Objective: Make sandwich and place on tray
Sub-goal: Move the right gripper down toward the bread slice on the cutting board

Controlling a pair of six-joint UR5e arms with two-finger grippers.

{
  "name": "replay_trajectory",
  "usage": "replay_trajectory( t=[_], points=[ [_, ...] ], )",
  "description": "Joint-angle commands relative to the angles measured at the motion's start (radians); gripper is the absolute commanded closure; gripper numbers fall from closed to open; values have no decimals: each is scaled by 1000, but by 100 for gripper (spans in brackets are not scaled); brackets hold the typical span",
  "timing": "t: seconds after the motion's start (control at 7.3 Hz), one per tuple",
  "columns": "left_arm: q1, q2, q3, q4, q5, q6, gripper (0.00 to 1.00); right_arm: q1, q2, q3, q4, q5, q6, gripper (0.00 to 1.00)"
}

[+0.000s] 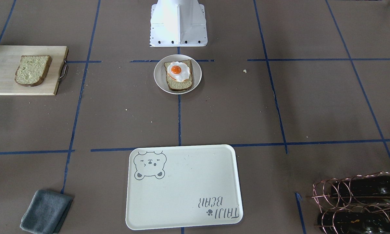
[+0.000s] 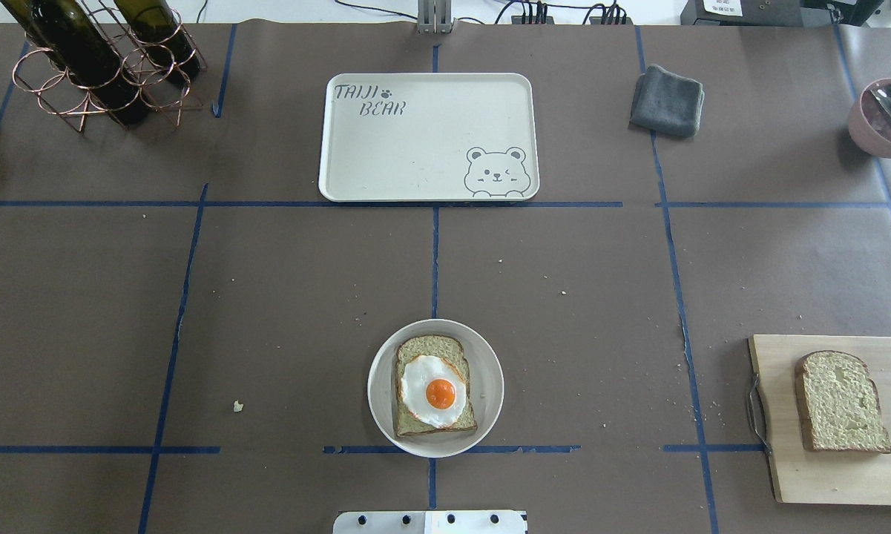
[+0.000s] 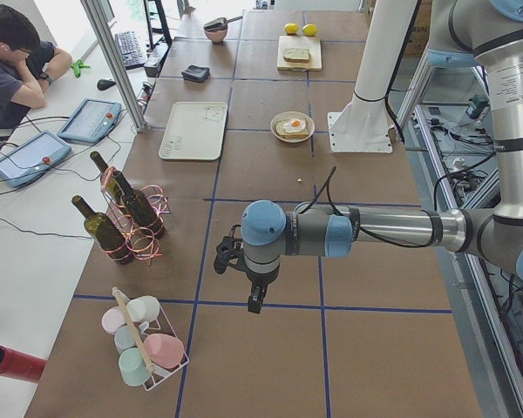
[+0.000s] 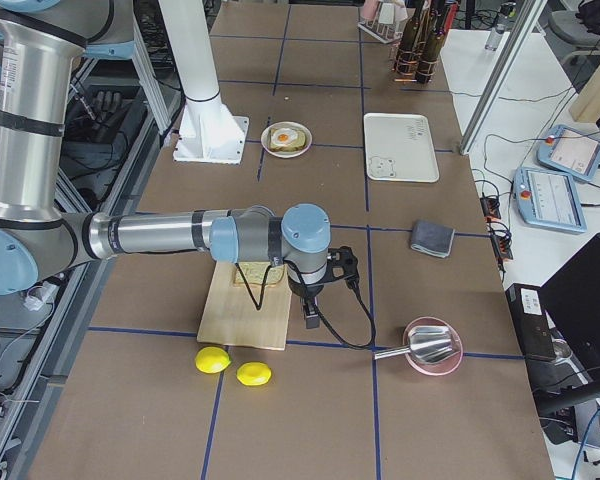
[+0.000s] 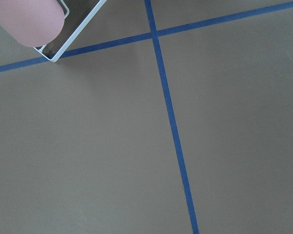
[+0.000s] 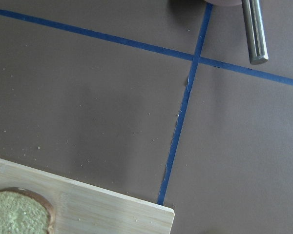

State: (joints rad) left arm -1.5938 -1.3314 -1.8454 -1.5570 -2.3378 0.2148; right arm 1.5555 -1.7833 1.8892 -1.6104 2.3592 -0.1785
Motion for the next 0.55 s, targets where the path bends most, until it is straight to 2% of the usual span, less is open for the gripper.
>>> replay_trajectory(
  t=[0.0, 0.27, 0.41],
  points=[
    [0, -5, -5, -2, 2, 2, 0, 0, 5, 1, 10, 0, 1, 0],
    [0, -9, -6, -2, -2, 2, 0, -2, 7, 14, 35, 8, 57, 0],
    [0, -11, -6, -2, -2, 2, 0, -18, -8, 21, 93, 34, 132, 0]
  ],
)
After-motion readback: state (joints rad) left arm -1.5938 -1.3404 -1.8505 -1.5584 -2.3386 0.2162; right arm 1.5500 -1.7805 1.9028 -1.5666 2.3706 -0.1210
